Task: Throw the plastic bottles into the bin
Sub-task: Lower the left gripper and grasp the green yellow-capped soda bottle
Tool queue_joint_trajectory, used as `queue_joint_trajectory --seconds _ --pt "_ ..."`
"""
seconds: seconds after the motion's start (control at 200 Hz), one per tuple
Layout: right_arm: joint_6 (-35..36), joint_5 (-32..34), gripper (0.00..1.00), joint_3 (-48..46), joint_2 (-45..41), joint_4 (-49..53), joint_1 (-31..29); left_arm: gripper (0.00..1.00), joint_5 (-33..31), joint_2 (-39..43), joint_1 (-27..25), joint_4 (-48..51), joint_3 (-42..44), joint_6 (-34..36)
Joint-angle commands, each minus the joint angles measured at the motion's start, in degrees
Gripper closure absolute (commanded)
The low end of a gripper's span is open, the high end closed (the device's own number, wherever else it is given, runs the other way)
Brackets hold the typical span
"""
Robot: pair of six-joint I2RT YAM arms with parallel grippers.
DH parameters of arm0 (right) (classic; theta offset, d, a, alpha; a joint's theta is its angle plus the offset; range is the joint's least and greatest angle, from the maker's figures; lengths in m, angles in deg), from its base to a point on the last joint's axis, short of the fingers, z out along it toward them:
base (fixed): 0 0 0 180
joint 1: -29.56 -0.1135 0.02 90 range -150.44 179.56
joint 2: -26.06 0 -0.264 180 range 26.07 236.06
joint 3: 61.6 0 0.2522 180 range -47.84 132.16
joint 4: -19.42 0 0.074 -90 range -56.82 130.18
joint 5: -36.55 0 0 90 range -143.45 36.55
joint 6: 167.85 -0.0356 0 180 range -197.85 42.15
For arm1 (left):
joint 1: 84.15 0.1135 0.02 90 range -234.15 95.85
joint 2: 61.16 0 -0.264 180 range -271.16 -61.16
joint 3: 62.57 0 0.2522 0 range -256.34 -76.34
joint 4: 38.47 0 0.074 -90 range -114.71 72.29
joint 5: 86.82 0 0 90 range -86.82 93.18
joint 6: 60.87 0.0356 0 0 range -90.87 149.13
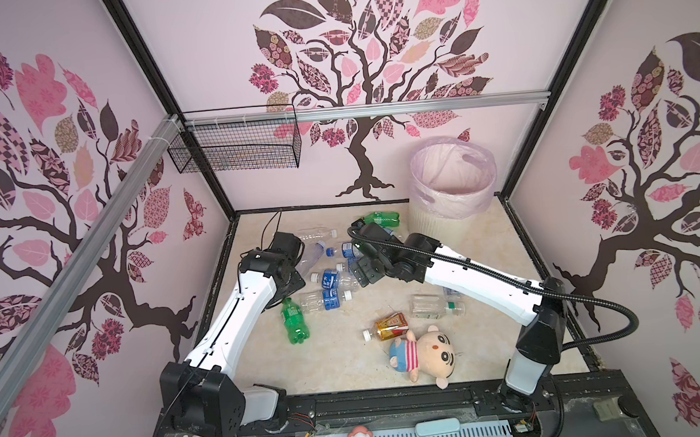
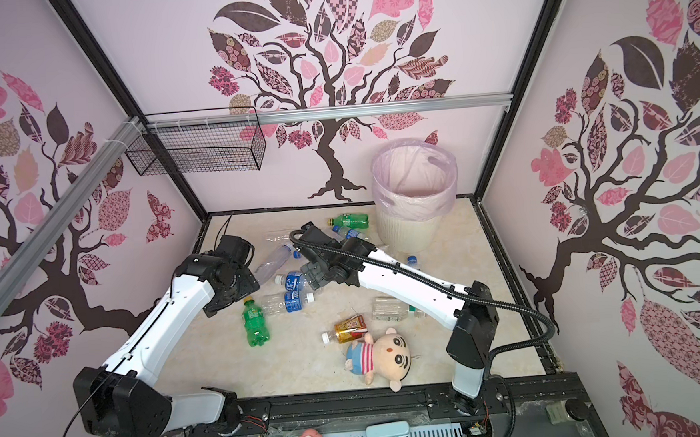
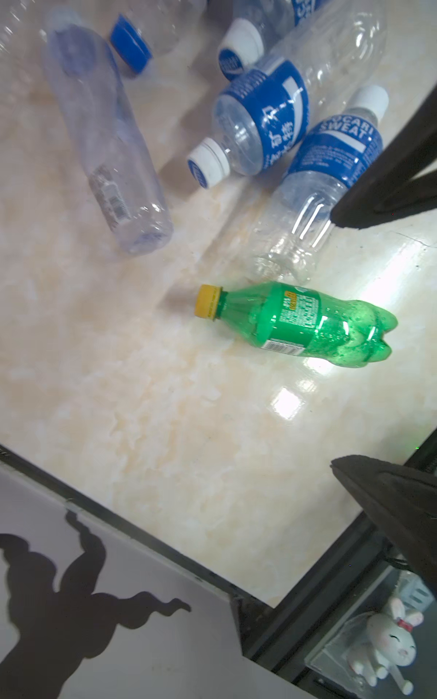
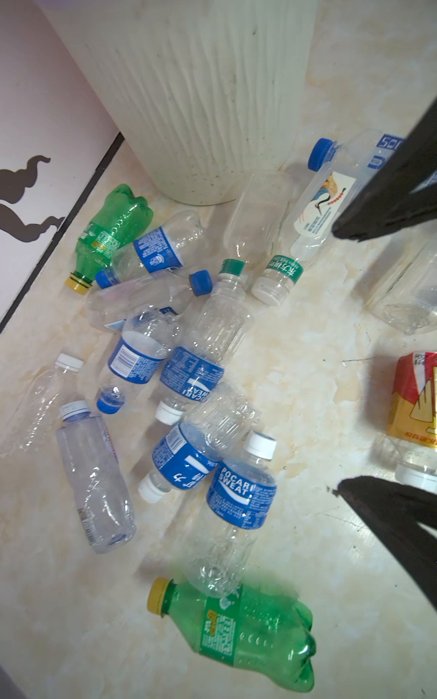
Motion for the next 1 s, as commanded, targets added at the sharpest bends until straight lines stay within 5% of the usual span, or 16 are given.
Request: queue_joint_trajectory --seconds 0.0,0.35,0.615,0.995 --pt "-2.7 2.2 0.00 -2.2 -4.7 -1.7 -1.5 0.03 4.1 2.0 0.3 1.1 4.1 -0.5" --pt "-7.7 -5.6 0.01 -10.2 -11.3 -6.2 -1.5 0.04 12.1 4.6 0.7 -8.6 15.5 4.3" --pt "-5.3 -3.9 0.01 -10.1 -10.5 -4.1 -1.4 0.09 14.2 2.4 0.9 -14.7 19.1 5.6" --pt "-5.5 -2.8 0.00 -10.0 -9.1 -3.8 -1.5 0.28 16.5 -2.6 3.9 -19.5 21.3 7.6"
